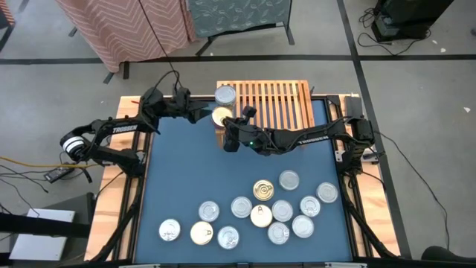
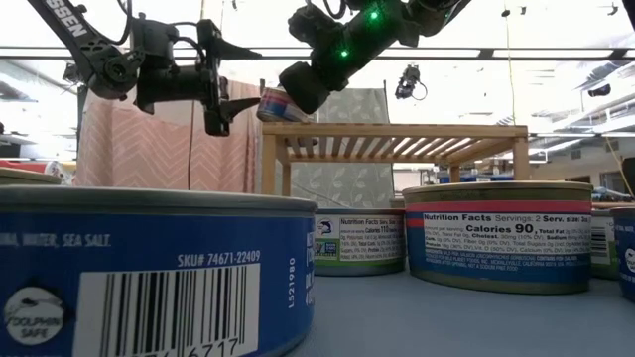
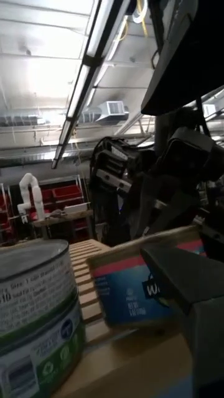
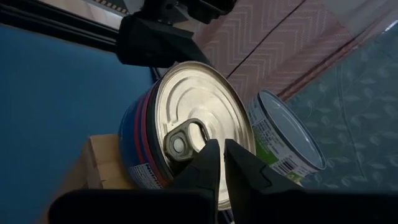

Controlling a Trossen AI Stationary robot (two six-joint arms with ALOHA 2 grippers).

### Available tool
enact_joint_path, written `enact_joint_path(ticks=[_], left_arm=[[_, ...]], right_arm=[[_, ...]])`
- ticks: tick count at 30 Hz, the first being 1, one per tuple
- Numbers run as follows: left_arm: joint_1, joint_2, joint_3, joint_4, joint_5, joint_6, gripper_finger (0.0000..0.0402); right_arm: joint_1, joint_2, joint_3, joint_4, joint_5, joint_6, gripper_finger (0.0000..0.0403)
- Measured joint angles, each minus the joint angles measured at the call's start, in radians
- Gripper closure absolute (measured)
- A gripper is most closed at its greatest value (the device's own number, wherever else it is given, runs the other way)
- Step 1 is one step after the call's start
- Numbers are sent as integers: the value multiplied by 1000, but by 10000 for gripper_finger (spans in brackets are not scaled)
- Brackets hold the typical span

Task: Stack canned seafood by type on shelf
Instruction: Put the blue tuna can on the shelf aligned with the green tuna can

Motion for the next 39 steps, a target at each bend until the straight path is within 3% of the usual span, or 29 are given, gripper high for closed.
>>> enact_joint_path(ticks=[5, 10, 19, 23, 29, 39], left_arm=[[-3, 0, 0, -50, -17, 43, 39], [-1, 0, 0, -56, -19, 54, 39], [-1, 0, 0, -58, -33, 57, 39], [-1, 0, 0, -75, -47, 58, 39], [-1, 1, 0, -104, -47, 66, 39], [-2, 1, 0, -105, -148, 67, 39]], right_arm=[[9, 0, 0, 4, 62, -1, 367], [32, -5, 0, 11, 96, -6, 335], [87, -49, 0, 12, 65, -121, 272], [90, -48, 0, -43, 6, -145, 247], [89, -48, 0, -122, 13, -226, 210], [76, -48, 0, -145, 16, -232, 201]])
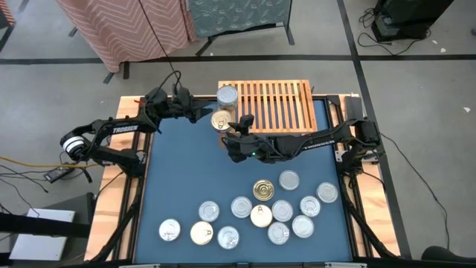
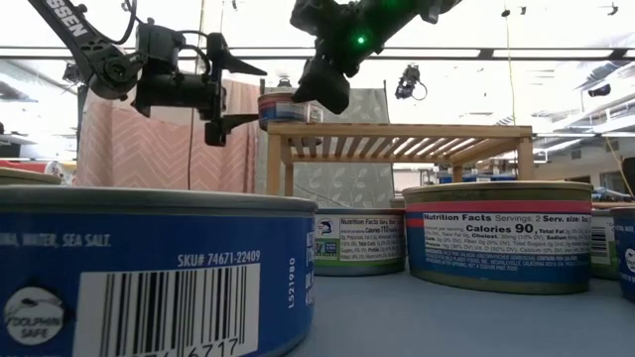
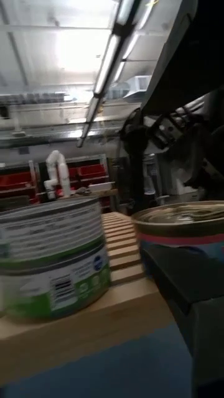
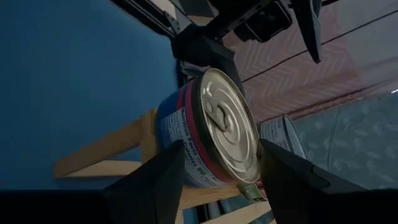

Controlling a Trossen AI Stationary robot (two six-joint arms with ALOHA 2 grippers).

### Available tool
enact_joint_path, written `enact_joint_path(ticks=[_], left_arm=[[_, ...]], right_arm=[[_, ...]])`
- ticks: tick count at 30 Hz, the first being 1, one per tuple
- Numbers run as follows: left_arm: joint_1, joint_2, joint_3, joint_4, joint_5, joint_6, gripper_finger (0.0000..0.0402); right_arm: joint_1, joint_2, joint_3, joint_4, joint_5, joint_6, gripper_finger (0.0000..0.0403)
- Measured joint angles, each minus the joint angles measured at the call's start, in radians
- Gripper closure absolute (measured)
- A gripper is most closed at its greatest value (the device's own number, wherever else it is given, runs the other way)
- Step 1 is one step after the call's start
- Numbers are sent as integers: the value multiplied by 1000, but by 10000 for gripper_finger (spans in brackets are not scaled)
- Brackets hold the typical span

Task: Stack canned seafood by type on shelf
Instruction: Put the blue tuna can on the shelf aligned with the green tuna can

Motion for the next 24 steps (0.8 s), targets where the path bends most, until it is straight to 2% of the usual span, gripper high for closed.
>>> enact_joint_path(ticks=[14, 24], left_arm=[[-79, 0, 0, 1, -182, 6, 39], [-113, 0, 0, 1, -301, 13, 39]], right_arm=[[-21, 0, 0, 1, 32, 4, 202], [-21, 0, 0, 13, 227, 3, 203]])
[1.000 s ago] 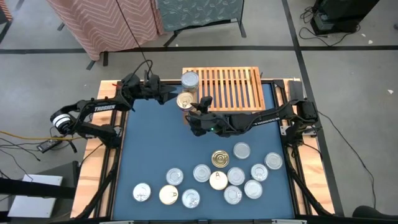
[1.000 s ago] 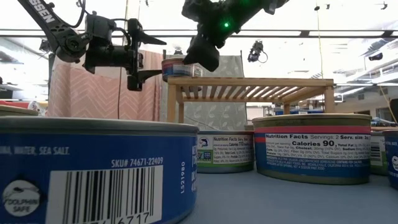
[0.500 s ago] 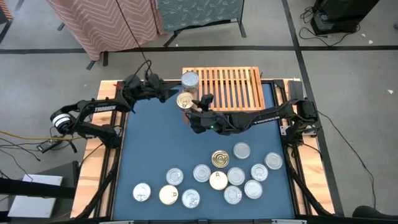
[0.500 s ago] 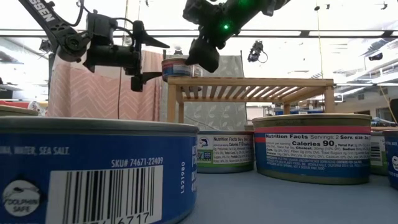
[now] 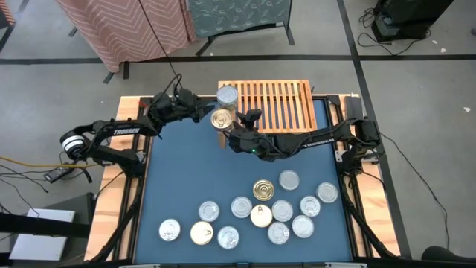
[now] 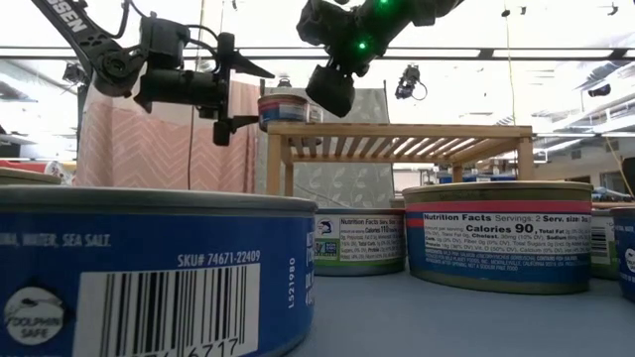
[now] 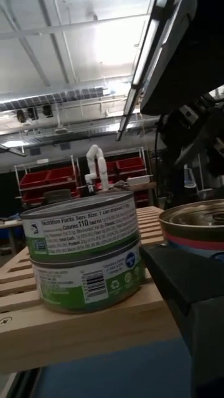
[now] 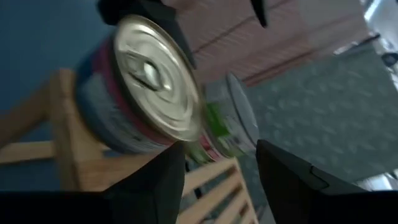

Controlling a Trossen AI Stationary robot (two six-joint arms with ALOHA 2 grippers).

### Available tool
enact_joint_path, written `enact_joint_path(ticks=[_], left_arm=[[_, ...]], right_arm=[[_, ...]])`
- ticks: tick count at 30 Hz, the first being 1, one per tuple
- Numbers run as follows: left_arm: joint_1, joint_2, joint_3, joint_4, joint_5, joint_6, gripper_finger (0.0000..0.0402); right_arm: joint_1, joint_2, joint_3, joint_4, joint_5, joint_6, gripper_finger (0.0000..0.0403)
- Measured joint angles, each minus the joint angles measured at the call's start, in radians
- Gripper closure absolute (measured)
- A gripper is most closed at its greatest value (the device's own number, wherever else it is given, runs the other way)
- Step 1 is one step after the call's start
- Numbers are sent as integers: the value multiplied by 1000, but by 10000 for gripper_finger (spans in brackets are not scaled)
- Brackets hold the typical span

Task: Stack canned seafood by type on shelf
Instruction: Put the blue tuna can on the shelf aligned with the green tuna can

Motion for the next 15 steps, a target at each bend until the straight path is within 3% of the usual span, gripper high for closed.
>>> enact_joint_path(ticks=[4, 9, 15], left_arm=[[-15, 0, 0, 0, -31, -9, 39], [0, 0, 0, 1, 2, 40, 42], [11, -1, 0, 20, -38, 40, 60]], right_arm=[[15, 0, 0, 70, -6, -3, 204], [44, 0, 1, 127, -64, -1, 202], [51, 1, 1, 155, -226, 32, 206]])
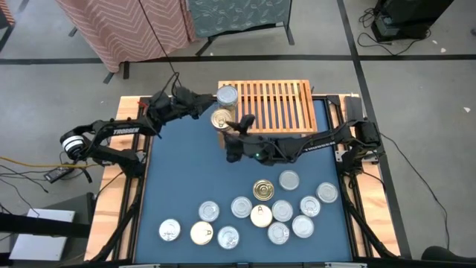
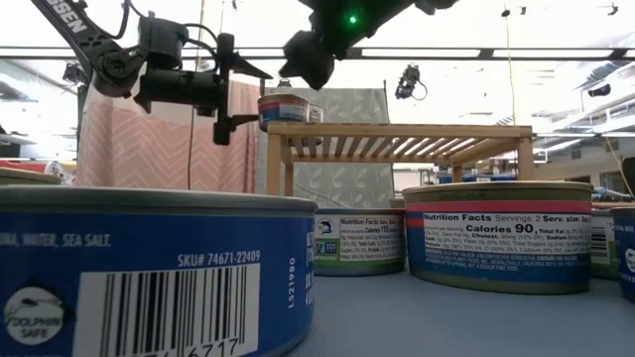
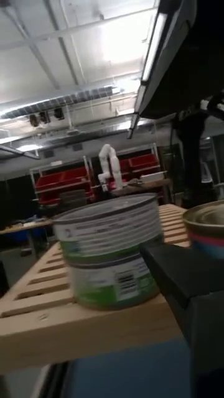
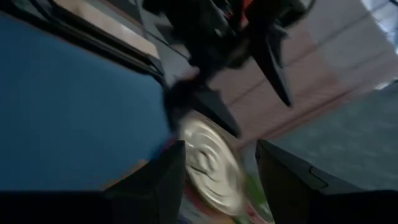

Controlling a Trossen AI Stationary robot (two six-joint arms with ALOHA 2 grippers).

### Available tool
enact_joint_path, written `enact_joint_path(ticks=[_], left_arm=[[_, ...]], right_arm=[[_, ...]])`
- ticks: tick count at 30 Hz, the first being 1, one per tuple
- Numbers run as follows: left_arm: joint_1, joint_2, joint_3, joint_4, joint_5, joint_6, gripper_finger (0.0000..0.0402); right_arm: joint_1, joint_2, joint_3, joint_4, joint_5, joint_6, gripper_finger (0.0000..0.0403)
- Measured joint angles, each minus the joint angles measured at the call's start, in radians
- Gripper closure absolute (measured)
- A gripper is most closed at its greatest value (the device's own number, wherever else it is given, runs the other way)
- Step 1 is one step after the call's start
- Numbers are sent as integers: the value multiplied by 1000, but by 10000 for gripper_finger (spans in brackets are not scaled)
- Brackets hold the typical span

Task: Stack canned seafood by type on shelf
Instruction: Put the blue tuna can on the shelf aligned with the green tuna can

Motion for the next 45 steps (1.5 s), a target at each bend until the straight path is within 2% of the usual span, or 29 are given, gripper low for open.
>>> enact_joint_path(ticks=[4, 10, 17, 25, 27, 32, 35, 42, 45], left_arm=[[-26, 0, 0, 1, -1, 4, 69], [-18, 0, 0, 2, -8, 27, 72], [-19, 0, 0, 1, 0, 25, 72], [-41, 0, 0, 0, -20, 24, 72], [-50, 0, 0, 1, -27, 22, 72], [-79, 0, 0, 3, -48, -3, 72], [-87, 0, 0, 5, -56, -7, 72], [-91, 0, 0, 53, -34, -65, 72], [-92, 0, 0, 81, -27, -80, 72]], right_arm=[[-9, 0, 0, -4, -65, 85, 205], [-26, 0, 0, -1, -221, 84, 208], [-60, 0, 0, 13, -237, 75, 219], [-80, 0, 0, -63, -271, 83, 219], [-81, 0, 0, -88, -232, 91, 219], [-80, 0, 0, -110, 4, 85, 228], [-74, 0, 0, -113, 82, 80, 231], [-33, 0, 0, -103, 114, 81, 231], [-16, 0, 0, -102, 170, 81, 233]])
